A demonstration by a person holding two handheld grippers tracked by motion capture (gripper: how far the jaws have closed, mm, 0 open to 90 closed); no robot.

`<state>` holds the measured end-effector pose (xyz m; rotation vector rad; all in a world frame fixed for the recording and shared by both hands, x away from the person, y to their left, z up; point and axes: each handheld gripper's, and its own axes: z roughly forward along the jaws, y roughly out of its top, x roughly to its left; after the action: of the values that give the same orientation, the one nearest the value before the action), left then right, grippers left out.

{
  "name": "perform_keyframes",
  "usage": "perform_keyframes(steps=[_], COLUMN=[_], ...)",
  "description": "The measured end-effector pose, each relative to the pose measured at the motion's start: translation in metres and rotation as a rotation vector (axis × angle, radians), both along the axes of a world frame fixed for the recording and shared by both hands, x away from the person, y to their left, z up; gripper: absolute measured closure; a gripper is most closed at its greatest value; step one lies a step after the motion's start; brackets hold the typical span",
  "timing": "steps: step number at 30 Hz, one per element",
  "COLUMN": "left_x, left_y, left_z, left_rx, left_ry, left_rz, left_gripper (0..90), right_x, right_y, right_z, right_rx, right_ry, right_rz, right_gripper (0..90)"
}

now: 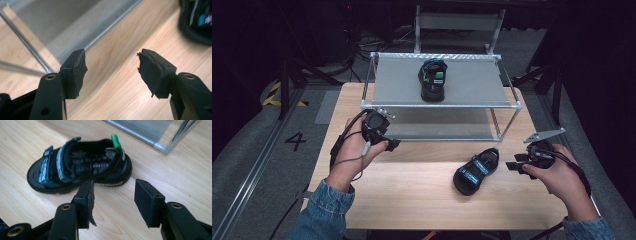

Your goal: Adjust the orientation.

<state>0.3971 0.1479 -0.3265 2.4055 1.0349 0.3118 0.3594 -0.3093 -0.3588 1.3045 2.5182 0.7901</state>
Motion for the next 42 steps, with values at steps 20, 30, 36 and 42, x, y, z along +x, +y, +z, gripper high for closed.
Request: perform_keyframes(steps=[20,30,36,42], left_x=[0.004,0.006,0.007,0.007], left_y=[0.038,0.045,0.048,0.049], left_z=[-0.036,-0.038,-0.038,-0.037], left_rx=[-0.003,-0.026,-0.024,-0.057], left_ry=[0.082,0.093,0.091,0.101], left_rz=[0.039,0.038,0.041,0.029], left_gripper=[33.4,32.9,32.9,32.9], right_x=[0.044,0.067,0.065,0.037], right_y=[0.038,0.047,0.047,0.044], right_z=[0.002,-0.012,-0.009,0.007], right_rx=[-0.041,-0.114,-0.127,-0.113], right_ry=[0.061,0.104,0.125,0.151], right_rz=[-0.009,-0.022,-0.033,-0.037], right_gripper=[51.8,79.0,86.9,86.9])
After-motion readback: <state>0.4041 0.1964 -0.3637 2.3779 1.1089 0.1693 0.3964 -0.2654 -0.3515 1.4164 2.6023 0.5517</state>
